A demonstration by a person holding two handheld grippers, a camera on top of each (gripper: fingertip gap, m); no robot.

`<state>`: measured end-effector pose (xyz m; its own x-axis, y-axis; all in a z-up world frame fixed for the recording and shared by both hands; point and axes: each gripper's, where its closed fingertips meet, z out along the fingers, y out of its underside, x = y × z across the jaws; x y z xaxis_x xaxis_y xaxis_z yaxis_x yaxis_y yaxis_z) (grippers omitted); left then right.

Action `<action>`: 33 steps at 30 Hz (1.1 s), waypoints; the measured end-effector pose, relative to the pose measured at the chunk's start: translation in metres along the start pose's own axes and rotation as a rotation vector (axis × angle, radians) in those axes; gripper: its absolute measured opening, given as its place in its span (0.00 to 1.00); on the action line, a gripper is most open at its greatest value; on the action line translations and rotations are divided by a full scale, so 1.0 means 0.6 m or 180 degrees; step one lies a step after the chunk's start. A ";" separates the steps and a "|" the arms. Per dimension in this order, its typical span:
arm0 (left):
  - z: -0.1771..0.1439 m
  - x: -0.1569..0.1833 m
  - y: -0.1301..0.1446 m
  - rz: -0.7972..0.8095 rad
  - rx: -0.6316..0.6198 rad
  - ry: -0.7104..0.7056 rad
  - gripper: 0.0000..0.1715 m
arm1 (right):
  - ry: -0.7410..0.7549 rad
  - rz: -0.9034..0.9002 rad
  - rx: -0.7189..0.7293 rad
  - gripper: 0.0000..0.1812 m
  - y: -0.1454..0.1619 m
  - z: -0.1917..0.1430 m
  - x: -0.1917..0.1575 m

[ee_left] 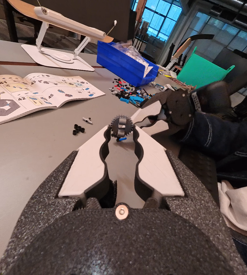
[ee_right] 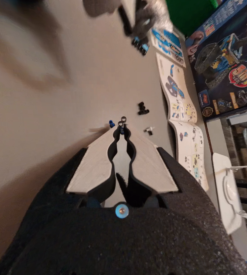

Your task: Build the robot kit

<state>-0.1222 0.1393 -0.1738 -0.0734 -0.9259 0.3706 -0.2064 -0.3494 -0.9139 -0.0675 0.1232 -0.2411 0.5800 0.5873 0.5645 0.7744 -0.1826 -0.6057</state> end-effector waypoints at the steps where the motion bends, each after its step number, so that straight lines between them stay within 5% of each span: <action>1: 0.000 -0.001 0.000 -0.0021 0.0000 0.0004 0.17 | -0.0027 -0.0088 -0.0100 0.02 0.011 0.001 -0.004; 10: 0.002 0.001 0.008 0.0101 -0.0084 -0.0047 0.17 | -0.0586 0.0724 -0.0165 0.10 0.038 -0.030 -0.026; 16: 0.002 -0.002 0.010 0.0056 -0.0097 -0.0054 0.17 | -0.0954 0.2240 -0.0527 0.18 0.014 -0.042 -0.004; 23: 0.001 0.001 0.011 0.0044 -0.0105 -0.0015 0.17 | -0.1040 0.2006 -0.1073 0.14 0.024 -0.010 -0.026; 29: 0.000 0.012 0.008 0.0021 -0.0062 0.0125 0.17 | -0.1130 0.1847 -0.1109 0.06 0.024 0.010 -0.030; 33: -0.020 0.039 -0.029 -0.0054 0.0349 0.0468 0.17 | -0.0948 0.2245 0.0184 0.06 -0.090 -0.018 0.052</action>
<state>-0.1322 0.1253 -0.1469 -0.2142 -0.8916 0.3991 -0.1018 -0.3859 -0.9169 -0.0881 0.1428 -0.1846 0.8330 0.5362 -0.1364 0.2271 -0.5562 -0.7994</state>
